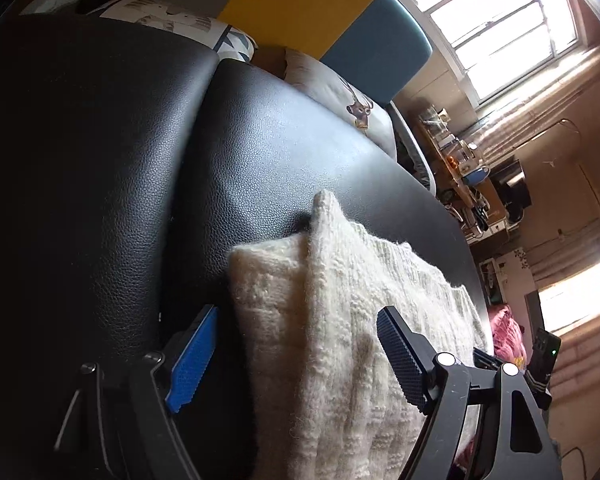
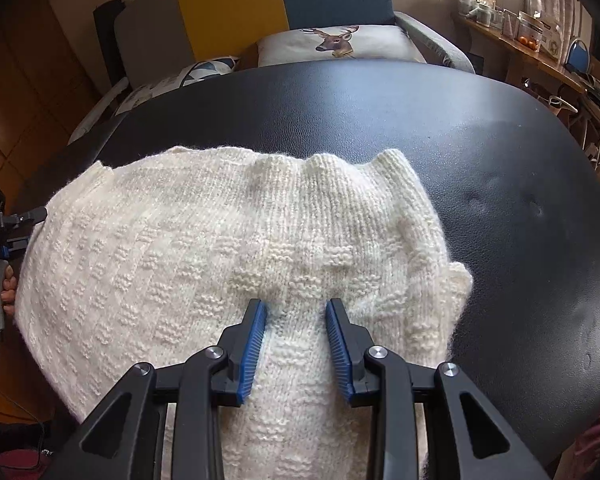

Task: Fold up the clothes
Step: 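Grasp the sweater edge with the left gripper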

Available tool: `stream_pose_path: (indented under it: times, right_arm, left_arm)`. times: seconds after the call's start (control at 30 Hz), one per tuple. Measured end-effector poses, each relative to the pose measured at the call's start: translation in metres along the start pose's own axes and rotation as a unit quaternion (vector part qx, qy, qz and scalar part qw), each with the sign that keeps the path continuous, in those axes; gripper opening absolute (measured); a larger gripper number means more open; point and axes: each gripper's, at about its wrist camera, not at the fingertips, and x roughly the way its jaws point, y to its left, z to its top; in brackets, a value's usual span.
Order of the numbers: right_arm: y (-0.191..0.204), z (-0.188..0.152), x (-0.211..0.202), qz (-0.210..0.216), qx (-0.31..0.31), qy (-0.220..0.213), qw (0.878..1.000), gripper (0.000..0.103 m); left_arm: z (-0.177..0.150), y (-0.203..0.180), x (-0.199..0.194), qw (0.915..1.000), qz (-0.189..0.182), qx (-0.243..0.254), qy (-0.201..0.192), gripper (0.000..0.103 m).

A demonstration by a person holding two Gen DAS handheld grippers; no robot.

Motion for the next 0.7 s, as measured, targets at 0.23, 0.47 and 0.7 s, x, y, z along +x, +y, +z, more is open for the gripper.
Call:
stream_pose_path:
  times: [0.23, 0.47, 0.7]
  right_arm:
    - [-0.003, -0.005, -0.004, 0.007, -0.002, -0.002, 1.000, 0.032]
    - [-0.004, 0.005, -0.008, 0.016, -0.034, 0.030, 0.999, 0.032]
    - [-0.010, 0.023, -0.050, 0.037, -0.135, 0.037, 0.989, 0.032]
  left_arm:
    - [0.005, -0.001, 0.010, 0.9987, -0.038, -0.013, 0.032, 0.055]
    - [0.003, -0.001, 0.010, 0.9978, -0.029, -0.037, 0.048, 0.026]
    - [0.006, -0.018, -0.009, 0.9996, -0.017, -0.006, 0.022, 0.021]
